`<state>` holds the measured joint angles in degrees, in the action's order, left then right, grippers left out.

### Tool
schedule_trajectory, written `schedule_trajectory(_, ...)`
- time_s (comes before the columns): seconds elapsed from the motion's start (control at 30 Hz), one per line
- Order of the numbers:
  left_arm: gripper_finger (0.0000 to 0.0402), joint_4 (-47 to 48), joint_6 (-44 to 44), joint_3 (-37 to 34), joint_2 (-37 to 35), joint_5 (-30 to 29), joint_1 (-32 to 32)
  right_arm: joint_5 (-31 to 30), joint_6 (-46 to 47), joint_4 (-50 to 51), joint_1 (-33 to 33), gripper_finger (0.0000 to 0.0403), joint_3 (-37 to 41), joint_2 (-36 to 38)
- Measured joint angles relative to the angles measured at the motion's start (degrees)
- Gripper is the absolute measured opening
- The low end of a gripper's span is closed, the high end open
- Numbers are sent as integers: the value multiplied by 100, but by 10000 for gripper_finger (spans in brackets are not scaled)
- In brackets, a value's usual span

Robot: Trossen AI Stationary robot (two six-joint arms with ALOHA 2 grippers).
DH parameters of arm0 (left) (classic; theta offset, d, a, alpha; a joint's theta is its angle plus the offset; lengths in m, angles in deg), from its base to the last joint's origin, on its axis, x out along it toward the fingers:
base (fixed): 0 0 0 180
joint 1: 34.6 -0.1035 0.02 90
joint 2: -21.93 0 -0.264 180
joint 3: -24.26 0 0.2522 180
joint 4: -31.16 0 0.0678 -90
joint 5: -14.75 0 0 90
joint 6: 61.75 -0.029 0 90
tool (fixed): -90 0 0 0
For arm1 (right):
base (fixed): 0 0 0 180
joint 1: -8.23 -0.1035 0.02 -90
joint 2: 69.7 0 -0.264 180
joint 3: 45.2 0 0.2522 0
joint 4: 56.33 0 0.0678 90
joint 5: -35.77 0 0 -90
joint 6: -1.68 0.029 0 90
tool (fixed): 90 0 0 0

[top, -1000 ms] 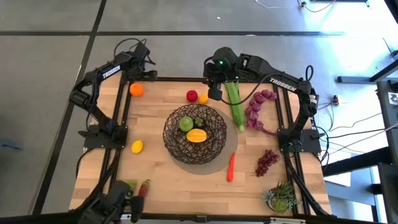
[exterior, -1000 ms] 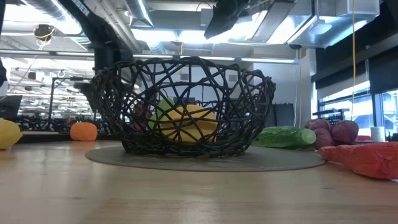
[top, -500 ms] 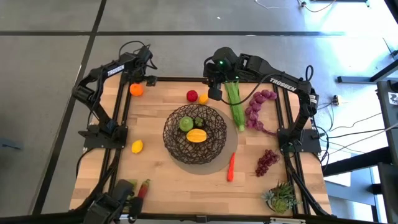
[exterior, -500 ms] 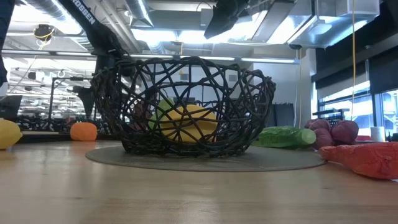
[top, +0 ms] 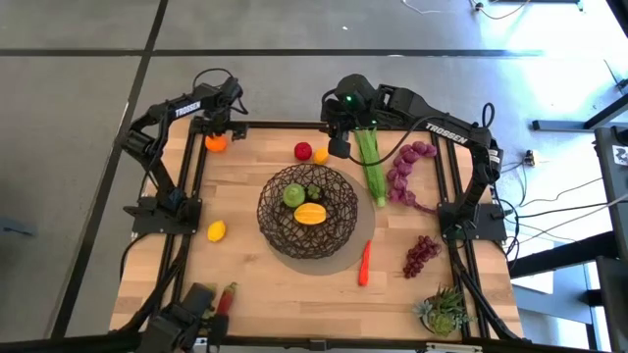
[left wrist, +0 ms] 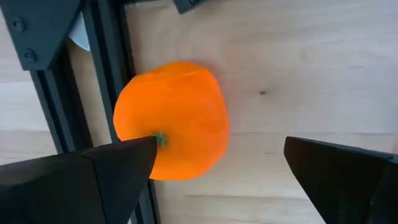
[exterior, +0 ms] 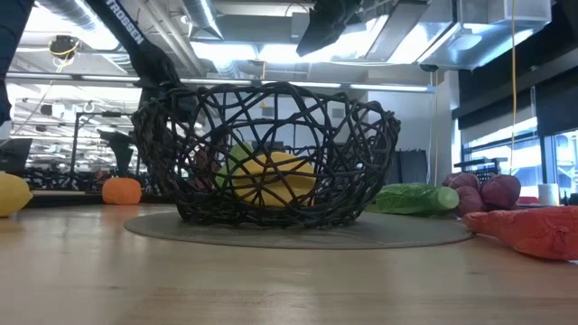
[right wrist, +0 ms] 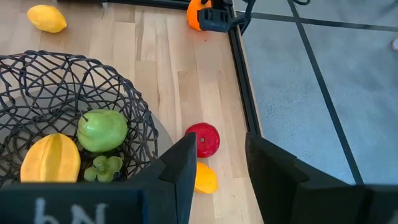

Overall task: Build produce basket
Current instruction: Put the orange into the wire basket

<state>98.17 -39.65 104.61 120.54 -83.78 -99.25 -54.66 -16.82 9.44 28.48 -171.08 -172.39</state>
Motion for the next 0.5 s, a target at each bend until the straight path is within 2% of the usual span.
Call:
schedule_trajectory(0.4, 349, 809, -376, 14, -15, 991, 154, 0, 0, 0, 0, 133, 0, 0)
schedule_trajectory(0.5, 349, 932, -581, 6, -17, 1016, 263, 0, 0, 0, 0, 133, 0, 0)
